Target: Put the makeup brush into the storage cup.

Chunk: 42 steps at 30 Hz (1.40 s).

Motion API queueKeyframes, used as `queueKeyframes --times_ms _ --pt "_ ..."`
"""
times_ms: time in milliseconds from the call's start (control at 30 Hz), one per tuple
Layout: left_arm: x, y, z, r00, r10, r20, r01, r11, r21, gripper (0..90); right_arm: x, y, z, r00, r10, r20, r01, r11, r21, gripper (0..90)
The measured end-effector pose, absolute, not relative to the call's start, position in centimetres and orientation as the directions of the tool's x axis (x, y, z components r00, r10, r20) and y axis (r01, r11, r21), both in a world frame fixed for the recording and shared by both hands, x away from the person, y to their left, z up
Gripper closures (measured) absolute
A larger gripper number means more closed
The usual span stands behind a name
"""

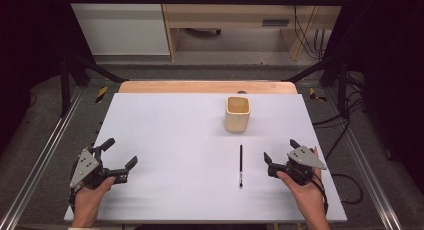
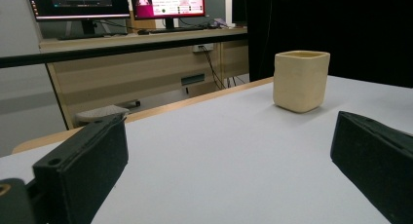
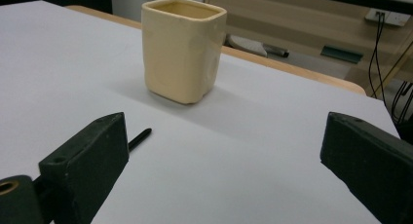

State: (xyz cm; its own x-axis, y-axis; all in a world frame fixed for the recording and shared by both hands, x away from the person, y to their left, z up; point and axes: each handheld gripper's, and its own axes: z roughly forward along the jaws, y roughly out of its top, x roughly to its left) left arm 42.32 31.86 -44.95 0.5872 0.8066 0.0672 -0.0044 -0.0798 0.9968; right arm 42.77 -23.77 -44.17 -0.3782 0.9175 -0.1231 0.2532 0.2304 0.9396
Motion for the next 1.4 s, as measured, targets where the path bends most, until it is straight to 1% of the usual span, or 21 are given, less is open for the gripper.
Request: queueKeyframes --times_ms 67,133,233,267,333,467,567,667,733,933,967,1233,1300,1400 --pt "42.3 31.9 -44.9 0.588 0.807 0.063 -0.005 -0.074 0.997 0.2 42.7 -23.8 -43.4 -0.376 0.919 -0.122 0.278 0.238 0.931 4.0" --pt "42.3 31.9 -45.0 0.587 0.807 0.059 -0.003 -0.071 0.997 0.2 42.5 -23.7 -42.4 -0.393 0.911 -0.121 0.281 0.245 0.928 4.0" --pt "42.4 31.9 -45.0 0.587 0.808 0.056 -0.002 -0.067 0.998 0.1 42.3 -23.2 -40.9 -0.399 0.905 -0.149 0.299 0.283 0.911 4.8" --pt "42.4 31.9 -45.0 0.587 0.807 0.057 0.001 -0.071 0.998 0.2 42.4 -22.7 -40.0 -0.409 0.902 -0.137 0.323 0.283 0.903 5.3" --pt "42.4 31.9 -45.1 0.588 0.807 0.059 0.004 -0.075 0.997 0.2 42.4 -22.6 -39.9 -0.411 0.902 -0.135 0.329 0.285 0.9 5.3" --pt "42.3 31.8 -45.0 0.59 0.805 0.061 0.006 -0.079 0.997 0.2 42.9 -21.3 -39.1 -0.424 0.897 -0.122 0.398 0.306 0.865 5.9" --pt "42.3 31.8 -45.0 0.59 0.806 0.058 0.006 -0.076 0.997 0.2 43.3 -20.5 -39.0 -0.428 0.898 -0.105 0.445 0.31 0.84 6.1" --pt "42.3 31.9 -45.0 0.59 0.805 0.059 0.007 -0.079 0.997 0.2 43.9 -19.8 -39.2 -0.451 0.889 -0.079 0.491 0.321 0.81 5.9" --pt "42.3 31.9 -45.1 0.59 0.805 0.06 0.009 -0.081 0.997 0.2 44.0 -19.7 -39.3 -0.459 0.885 -0.083 0.497 0.333 0.801 6.0" --pt "42.4 31.8 -45.2 0.591 0.805 0.059 0.014 -0.084 0.996 0.2 44.6 -18.8 -39.5 -0.467 0.883 -0.056 0.551 0.34 0.762 5.6" --pt "42.4 31.7 -45.2 0.591 0.805 0.061 0.015 -0.086 0.996 0.2 44.8 -18.5 -39.7 -0.458 0.888 -0.038 0.578 0.33 0.746 5.5" --pt "42.4 31.6 -45.2 0.594 0.801 0.069 0.016 -0.097 0.995 0.2 45.4 -17.9 -40.1 -0.457 0.889 -0.027 0.615 0.338 0.712 5.4" --pt "42.4 31.5 -45.2 0.591 0.802 0.091 0.01 -0.12 0.993 0.3 45.6 -17.6 -40.4 -0.464 0.885 -0.031 0.624 0.351 0.698 5.6" --pt "42.4 31.7 -45.2 0.587 0.805 0.091 0.015 -0.122 0.992 0.3 45.8 -17.2 -40.8 -0.461 0.887 -0.027 0.64 0.353 0.682 5.8"
